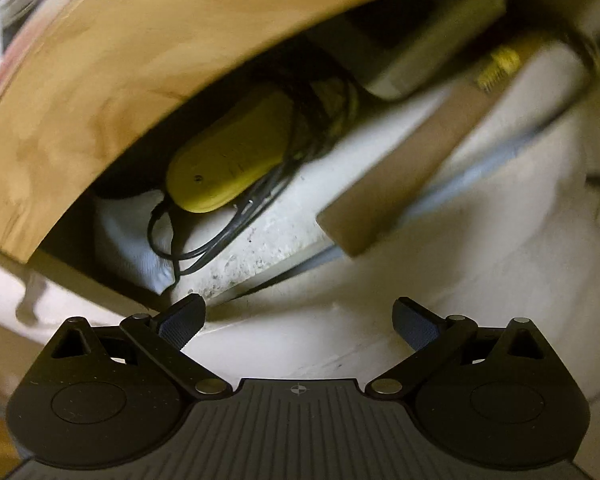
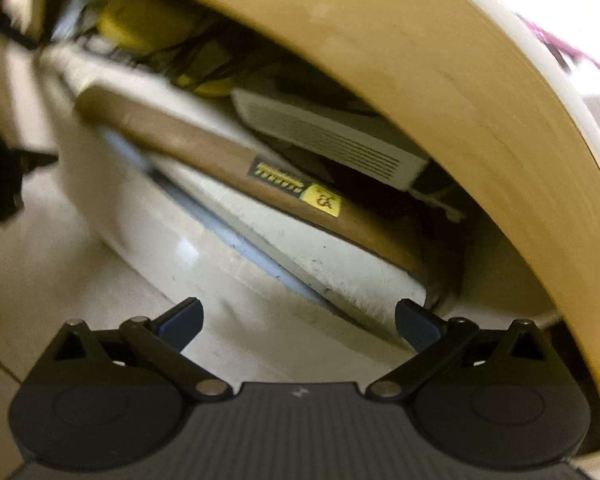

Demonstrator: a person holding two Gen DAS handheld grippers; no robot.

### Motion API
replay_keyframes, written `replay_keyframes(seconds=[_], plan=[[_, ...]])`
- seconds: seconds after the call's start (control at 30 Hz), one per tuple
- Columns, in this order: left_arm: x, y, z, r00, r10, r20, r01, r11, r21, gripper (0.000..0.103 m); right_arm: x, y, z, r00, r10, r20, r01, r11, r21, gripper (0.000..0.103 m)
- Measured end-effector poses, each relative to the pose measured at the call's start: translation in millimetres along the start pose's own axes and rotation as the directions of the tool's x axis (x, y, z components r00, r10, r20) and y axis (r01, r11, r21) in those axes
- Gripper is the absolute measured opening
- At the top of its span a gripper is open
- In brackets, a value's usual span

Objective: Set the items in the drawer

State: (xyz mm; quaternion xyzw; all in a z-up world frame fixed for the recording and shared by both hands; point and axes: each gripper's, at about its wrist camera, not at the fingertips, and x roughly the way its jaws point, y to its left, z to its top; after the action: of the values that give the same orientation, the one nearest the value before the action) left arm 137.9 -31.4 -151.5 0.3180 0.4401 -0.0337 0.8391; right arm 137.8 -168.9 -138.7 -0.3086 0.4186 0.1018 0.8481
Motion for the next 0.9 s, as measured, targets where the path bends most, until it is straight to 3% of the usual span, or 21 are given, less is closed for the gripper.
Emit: replay_keyframes(seconds=[0.13,0.27,0.37,0.47,0.53,0.6,0.67,0.9], plan=[[8,-14,-8,0.998,0.068,-0.003,-0.066,0.983,0.170,0.102,5,15,-5,0.999,-0.047,0.015,0.049,0.979,-0.196,0.101],[12,-28,-17,0.992,0.121,0.047,-0.130,0.937,0.325,0.102,8,28,-9,0.997,-0.067,0.023,0.071,0.939,-0.338,0.094],[13,-34,-20,0.989,0.132,0.073,-0.150,0.910,0.387,0.100,11,34,-11,0.997,-0.072,0.019,0.074,0.919,-0.386,0.086],[16,-34,-22,0.991,0.118,0.065,-0.134,0.906,0.402,0.077,13,36,-13,0.997,-0.072,0.003,0.066,0.900,-0.431,0.075],[17,-34,-23,0.988,0.132,0.074,-0.151,0.898,0.414,0.068,15,39,-13,0.997,-0.074,-0.022,0.056,0.888,-0.457,0.063],[18,-35,-25,0.986,0.146,0.086,-0.169,0.888,0.428,0.057,16,42,-13,0.995,-0.098,-0.018,0.077,0.875,-0.478,0.057],[18,-35,-28,0.985,0.149,0.086,-0.172,0.885,0.432,0.057,15,42,-12,0.993,-0.117,-0.017,0.095,0.874,-0.477,0.050],[20,-32,-38,0.986,0.144,0.086,-0.168,0.871,0.461,0.057,12,41,-11,0.993,-0.113,-0.032,0.085,0.883,-0.462,0.049]])
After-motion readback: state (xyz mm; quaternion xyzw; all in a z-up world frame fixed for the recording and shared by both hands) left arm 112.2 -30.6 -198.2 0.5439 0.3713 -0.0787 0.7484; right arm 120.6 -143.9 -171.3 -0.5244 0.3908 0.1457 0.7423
